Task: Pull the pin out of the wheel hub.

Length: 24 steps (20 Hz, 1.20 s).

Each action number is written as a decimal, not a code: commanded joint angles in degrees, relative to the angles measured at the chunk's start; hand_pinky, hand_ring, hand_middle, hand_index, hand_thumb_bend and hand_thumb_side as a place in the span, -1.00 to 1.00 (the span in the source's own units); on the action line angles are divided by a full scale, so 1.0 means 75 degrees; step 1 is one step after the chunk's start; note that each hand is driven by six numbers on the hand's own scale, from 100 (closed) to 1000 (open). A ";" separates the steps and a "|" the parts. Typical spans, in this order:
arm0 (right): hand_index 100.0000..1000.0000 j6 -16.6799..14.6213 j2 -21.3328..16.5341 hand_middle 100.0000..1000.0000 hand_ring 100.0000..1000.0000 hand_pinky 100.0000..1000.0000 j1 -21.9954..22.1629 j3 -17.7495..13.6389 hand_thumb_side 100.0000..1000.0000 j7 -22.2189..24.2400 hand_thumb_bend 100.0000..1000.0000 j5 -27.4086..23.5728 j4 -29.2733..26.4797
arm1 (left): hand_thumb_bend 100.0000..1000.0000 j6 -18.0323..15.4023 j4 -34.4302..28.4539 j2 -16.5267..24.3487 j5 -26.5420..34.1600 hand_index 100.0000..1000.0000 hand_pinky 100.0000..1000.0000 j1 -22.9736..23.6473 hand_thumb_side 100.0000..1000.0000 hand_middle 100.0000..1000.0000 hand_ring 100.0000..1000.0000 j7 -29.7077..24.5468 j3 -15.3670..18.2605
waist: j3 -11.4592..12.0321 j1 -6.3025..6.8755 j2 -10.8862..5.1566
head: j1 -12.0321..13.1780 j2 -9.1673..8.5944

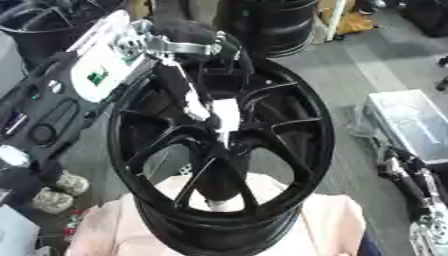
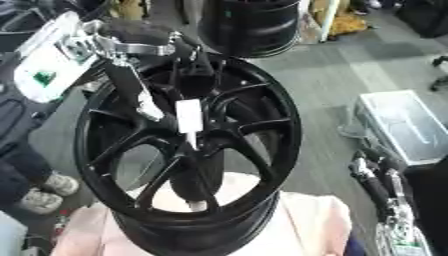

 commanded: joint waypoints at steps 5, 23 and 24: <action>0.54 -0.0007 -0.0152 0.47 0.17 0.25 -0.0079 0.0017 -0.19 0.0021 -0.90 0.0045 -0.0085 | 0.16 -0.0704 0.0295 -0.0160 -0.0663 0.73 0.44 -0.0081 -0.01 0.45 0.30 -0.0623 0.0099 | -0.0040 -0.0015 -0.0130 | 0.0020 -0.0014; 0.54 -0.0010 -0.0140 0.47 0.17 0.25 -0.0080 0.0005 -0.19 0.0012 -0.90 0.0029 -0.0077 | -0.04 -0.0841 0.0710 -0.0430 -0.0938 0.48 0.28 0.0159 -0.18 0.05 0.00 -0.0949 0.0149 | -0.0073 -0.0042 -0.0106 | 0.0024 -0.0014; 0.54 -0.0011 -0.0141 0.47 0.17 0.25 -0.0078 0.0005 -0.19 0.0013 -0.90 0.0027 -0.0078 | -0.06 -0.0843 0.0716 -0.0431 -0.0923 0.46 0.27 0.0160 -0.20 0.03 -0.02 -0.0978 0.0153 | -0.0073 -0.0041 -0.0106 | 0.0022 -0.0014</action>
